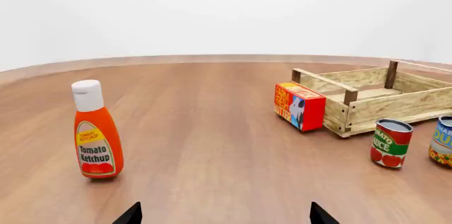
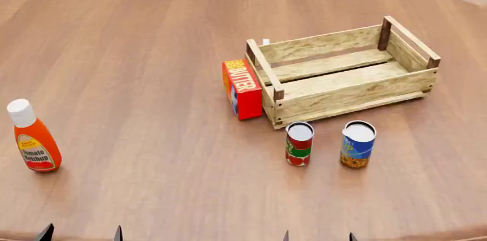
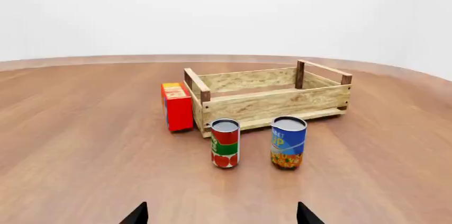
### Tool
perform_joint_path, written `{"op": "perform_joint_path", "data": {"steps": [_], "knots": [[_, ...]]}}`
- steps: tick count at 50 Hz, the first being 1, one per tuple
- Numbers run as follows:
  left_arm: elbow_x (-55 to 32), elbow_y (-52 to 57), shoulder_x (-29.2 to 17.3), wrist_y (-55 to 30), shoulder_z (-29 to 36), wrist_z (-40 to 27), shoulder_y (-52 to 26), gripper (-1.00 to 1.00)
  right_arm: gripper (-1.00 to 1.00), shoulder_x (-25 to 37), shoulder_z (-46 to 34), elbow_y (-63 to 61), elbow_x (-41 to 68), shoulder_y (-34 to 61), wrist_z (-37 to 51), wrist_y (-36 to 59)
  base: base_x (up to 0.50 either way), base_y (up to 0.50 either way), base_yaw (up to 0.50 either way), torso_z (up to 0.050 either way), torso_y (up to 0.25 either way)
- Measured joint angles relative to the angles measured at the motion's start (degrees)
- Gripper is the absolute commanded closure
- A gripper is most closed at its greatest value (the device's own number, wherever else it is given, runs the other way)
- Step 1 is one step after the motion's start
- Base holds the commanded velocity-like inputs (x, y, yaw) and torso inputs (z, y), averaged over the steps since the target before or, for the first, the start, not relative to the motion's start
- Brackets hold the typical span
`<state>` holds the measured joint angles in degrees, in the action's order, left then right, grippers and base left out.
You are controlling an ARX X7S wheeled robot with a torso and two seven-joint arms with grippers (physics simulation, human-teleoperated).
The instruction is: Pick up the tomato sauce, and put it in the wooden tray.
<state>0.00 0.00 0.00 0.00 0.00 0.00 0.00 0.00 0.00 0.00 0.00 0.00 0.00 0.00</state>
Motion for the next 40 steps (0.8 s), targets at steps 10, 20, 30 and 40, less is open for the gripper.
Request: {"op": "perform_joint_path", "data": {"steps": [10, 20, 30, 40], "knots": [[-1.2, -0.2, -0.9, -0.2, 0.9, -0.9, -0.4, -1.00, -1.00, 1.2, -1.6, -0.7, 1.0, -0.3, 2.0, 0.6, 0.00, 0.00, 0.00, 0.000, 0.000], [-1.7, 0.1, -2.0, -0.8, 2.5, -2.6, -0.6, -1.00, -1.00, 2.5, -3.8, -0.8, 1.5, -0.6, 3.3, 0.6, 0.00, 0.00, 0.00, 0.000, 0.000], [-2.3, 0.3, -3.1, -1.2, 3.9, -3.9, -0.6, -1.00, -1.00, 3.6, -5.8, -0.5, 1.9, -0.6, 3.9, 0.8, 0.13, 0.00, 0.00, 0.000, 0.000], [-2.9, 0.8, -3.9, -1.6, 4.9, -5.0, -0.7, -1.00, -1.00, 4.3, -7.1, -0.7, 1.9, -0.6, 5.2, 0.3, 0.02, 0.00, 0.00, 0.000, 0.000]]}}
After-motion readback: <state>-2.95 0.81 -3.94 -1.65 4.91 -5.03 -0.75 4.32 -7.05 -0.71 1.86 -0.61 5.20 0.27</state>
